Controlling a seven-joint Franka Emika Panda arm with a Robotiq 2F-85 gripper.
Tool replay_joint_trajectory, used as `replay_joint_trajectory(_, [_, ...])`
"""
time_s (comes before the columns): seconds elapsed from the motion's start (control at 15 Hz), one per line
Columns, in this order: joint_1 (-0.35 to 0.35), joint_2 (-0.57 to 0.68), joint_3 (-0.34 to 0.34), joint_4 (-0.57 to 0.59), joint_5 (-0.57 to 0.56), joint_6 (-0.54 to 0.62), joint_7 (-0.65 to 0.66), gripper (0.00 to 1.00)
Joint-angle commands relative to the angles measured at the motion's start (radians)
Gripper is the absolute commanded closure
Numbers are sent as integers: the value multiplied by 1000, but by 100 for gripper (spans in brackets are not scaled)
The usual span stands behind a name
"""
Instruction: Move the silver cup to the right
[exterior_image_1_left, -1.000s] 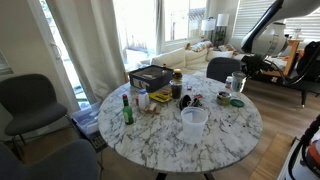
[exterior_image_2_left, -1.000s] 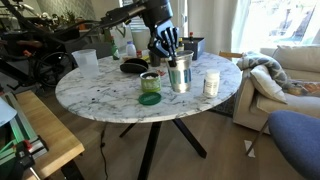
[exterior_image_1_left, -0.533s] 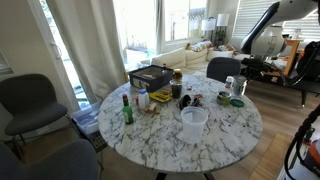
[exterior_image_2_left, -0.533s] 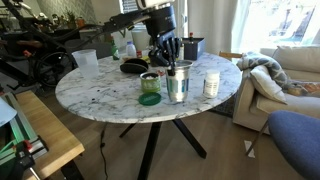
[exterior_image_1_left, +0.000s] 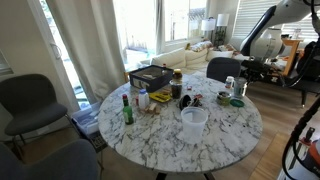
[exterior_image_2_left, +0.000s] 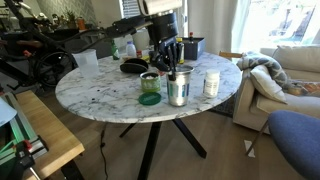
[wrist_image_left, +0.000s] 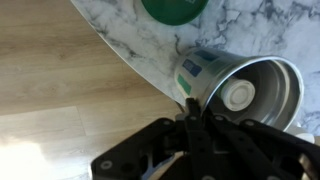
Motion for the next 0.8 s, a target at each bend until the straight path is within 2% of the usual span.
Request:
replay_joint_trajectory(0.0, [-23,15,28,25,65,-29,-37,99])
replay_joint_trajectory(0.13, [-22,13,34,23,78,-24,-48,69])
replay_joint_trajectory(0.4, [-16,4,27,27,60,-28,-42,40])
replay_joint_trajectory(0.73, [-13,-131,-13,48,-52,-226,-98,3])
